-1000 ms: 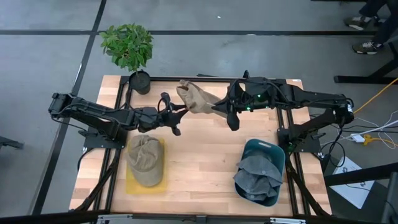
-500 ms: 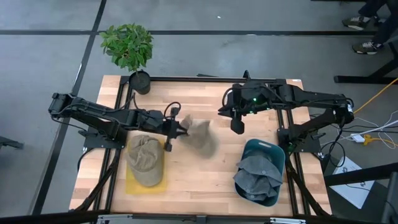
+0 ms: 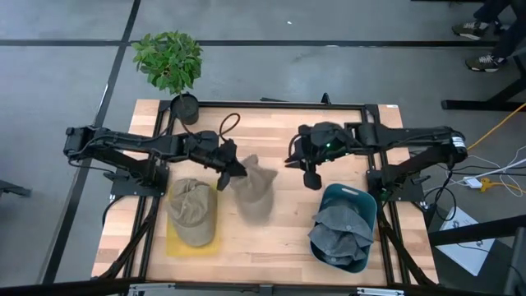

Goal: Pick & Place hat
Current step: Put the brown cap into the yellow bin

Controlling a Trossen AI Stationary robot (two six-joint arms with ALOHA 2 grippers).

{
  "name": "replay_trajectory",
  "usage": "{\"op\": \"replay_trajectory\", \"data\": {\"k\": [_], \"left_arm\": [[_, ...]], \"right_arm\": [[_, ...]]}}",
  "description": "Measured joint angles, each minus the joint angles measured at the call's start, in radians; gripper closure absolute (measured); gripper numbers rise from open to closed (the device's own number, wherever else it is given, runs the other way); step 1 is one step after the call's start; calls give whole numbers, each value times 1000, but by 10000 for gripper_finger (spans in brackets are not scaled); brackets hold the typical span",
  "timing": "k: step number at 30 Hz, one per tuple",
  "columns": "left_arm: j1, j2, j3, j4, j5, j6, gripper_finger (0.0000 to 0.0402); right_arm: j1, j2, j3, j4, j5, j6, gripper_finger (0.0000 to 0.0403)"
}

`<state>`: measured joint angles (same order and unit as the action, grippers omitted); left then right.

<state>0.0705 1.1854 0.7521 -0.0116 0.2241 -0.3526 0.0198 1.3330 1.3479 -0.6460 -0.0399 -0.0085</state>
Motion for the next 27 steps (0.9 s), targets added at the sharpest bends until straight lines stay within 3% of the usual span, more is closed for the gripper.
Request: {"op": "replay_trajectory", "data": {"k": [11, 19, 27], "left_arm": [[41, -1, 63, -49, -20, -4, 395], [41, -1, 120, -122, -20, -4, 393], [45, -1, 126, -115, -21, -35, 393]], "right_arm": [[18, 87, -110, 281, -67, -33, 334], [18, 211, -105, 408, -39, -101, 237], [17, 223, -91, 433, 164, -204, 161]]}}
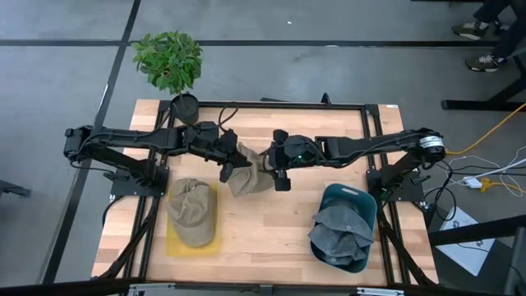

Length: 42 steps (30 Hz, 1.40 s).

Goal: Pick & Place hat
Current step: Put the brown cap into the yellow bin

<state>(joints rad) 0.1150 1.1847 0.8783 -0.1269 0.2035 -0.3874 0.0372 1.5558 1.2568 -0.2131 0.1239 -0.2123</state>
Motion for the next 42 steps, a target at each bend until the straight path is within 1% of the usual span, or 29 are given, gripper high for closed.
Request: {"op": "replay_trajectory", "data": {"k": [2, 5, 11, 14, 16, 17, 19, 23, 24, 28, 30, 34, 37, 40, 42], "left_arm": [[0, 0, 0, 3, 0, -9, 391], [0, 0, 0, 19, 0, -19, 393], [0, 0, 0, 87, 0, -22, 392], [0, 0, 0, 90, 4, -36, 391], [0, 0, 0, 90, 27, -44, 392], [0, 0, 0, 90, 41, -51, 393], [0, -6, 0, 86, 66, -61, 393], [0, -34, 0, 51, 81, -66, 390], [0, -43, 0, 45, 86, -72, 390], [0, -75, -1, 43, 128, -84, 392], [-1, -87, -1, 47, 152, -101, 391], [-3, -102, -1, 73, 248, -92, 379], [-17, -105, -1, 105, 302, 11, 363], [-44, -114, 0, 131, 302, 134, 340], [-57, -115, 0, 137, 293, 207, 323]], "right_arm": [[0, 6, 1, 16, 12, -2, 156], [0, 13, 2, 20, -10, -1, 155], [0, 55, 2, 42, -16, 21, 154], [0, 78, 2, 36, -18, 21, 162], [0, 81, 2, 21, -18, 21, 186], [0, 81, 2, 15, -18, 20, 205], [0, 79, 2, 3, -19, 18, 254], [0, 49, 2, -59, -42, -8, 373], [0, 40, 2, -73, -54, -14, 386], [0, 2, 3, -97, -99, -18, 387], [0, -18, 3, -109, -124, -38, 394], [0, -45, 3, -123, -180, -62, 395], [-5, -56, 3, -159, -230, -63, 397], [-16, -63, 1, -201, -273, -55, 398], [-17, -71, 1, -235, -281, -33, 398]]}}
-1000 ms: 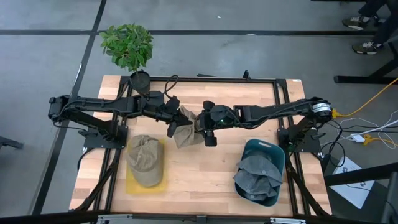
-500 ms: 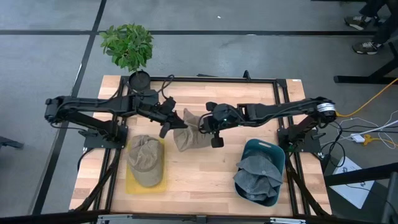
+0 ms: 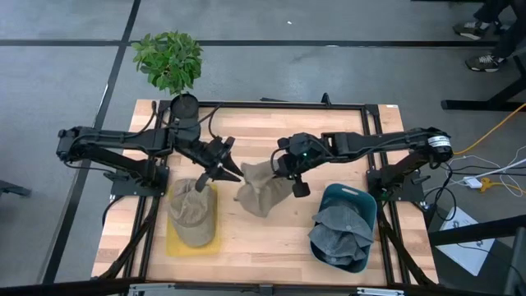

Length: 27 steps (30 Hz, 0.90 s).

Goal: Pick & Place hat
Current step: Put the brown cap into the yellow bin

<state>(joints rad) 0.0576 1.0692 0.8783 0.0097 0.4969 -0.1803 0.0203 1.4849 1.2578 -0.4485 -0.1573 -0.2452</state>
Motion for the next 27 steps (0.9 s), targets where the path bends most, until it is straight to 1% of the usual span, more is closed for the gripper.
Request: {"op": "replay_trajectory", "data": {"k": [2, 5, 8, 11, 13, 15, 17, 21, 23, 27], "left_arm": [[-14, -4, 0, 8, -15, 114, 306], [-55, -9, 0, -3, -88, 355, 284], [-103, -8, 0, -16, -207, 592, 267], [-150, 3, 0, -22, -383, 765, 253], [-175, 8, 0, -27, -506, 845, 243], [-192, 17, 0, -41, -599, 899, 233], [-207, 32, 0, -47, -649, 936, 223], [-230, 70, 0, -74, -710, 1014, 210], [-242, 87, 0, -91, -772, 1074, 208], [-266, 110, 0, -68, -896, 1205, 207]], "right_arm": [[-4, -8, 0, -8, -14, 20, 398], [-6, -15, 0, -8, -65, 56, 398], [-12, -15, 0, -5, -66, 100, 398], [-26, -15, 0, -4, -65, 141, 398], [-35, -15, 0, -4, -64, 167, 398], [-46, -15, 0, 1, -64, 185, 398], [-56, -15, 0, 6, -64, 199, 398], [-78, -15, 0, 9, -63, 242, 398], [-86, -15, 0, 9, -63, 260, 398], [-97, -13, 0, 10, -63, 271, 398]]}}
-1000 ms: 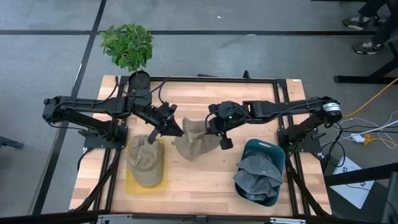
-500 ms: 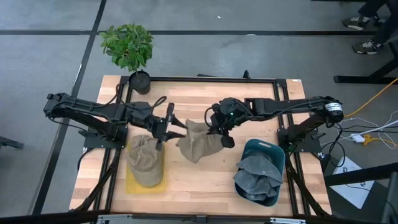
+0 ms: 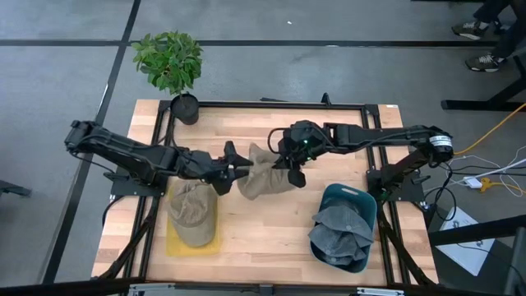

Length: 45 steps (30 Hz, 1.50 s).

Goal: Pick & Place hat
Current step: Put the brown cap into the yellow bin

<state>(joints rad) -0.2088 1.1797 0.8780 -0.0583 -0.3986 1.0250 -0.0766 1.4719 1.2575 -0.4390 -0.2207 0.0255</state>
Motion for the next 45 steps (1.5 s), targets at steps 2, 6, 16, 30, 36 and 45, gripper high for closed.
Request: {"op": "replay_trajectory", "data": {"k": [2, 6, 16, 30, 36, 45], "left_arm": [[-4, 7, 0, 23, -23, 40, 207], [-8, 12, 0, 75, -26, 112, 207], [-14, 18, 0, 95, 70, 270, 207], [-14, 141, 0, 233, 77, 457, 213], [-13, 150, 0, 227, 50, 394, 283], [-24, 147, 0, 227, -42, 293, 394]], "right_arm": [[-1, 4, 0, 4, 0, 2, 398], [-1, 17, 0, 15, 0, 12, 397], [-8, 40, 0, 13, -69, 28, 397], [-8, 40, 0, 24, -98, 72, 397], [-8, 40, 0, 20, -111, 72, 397], [-8, 40, 0, 13, -132, 63, 395]]}}
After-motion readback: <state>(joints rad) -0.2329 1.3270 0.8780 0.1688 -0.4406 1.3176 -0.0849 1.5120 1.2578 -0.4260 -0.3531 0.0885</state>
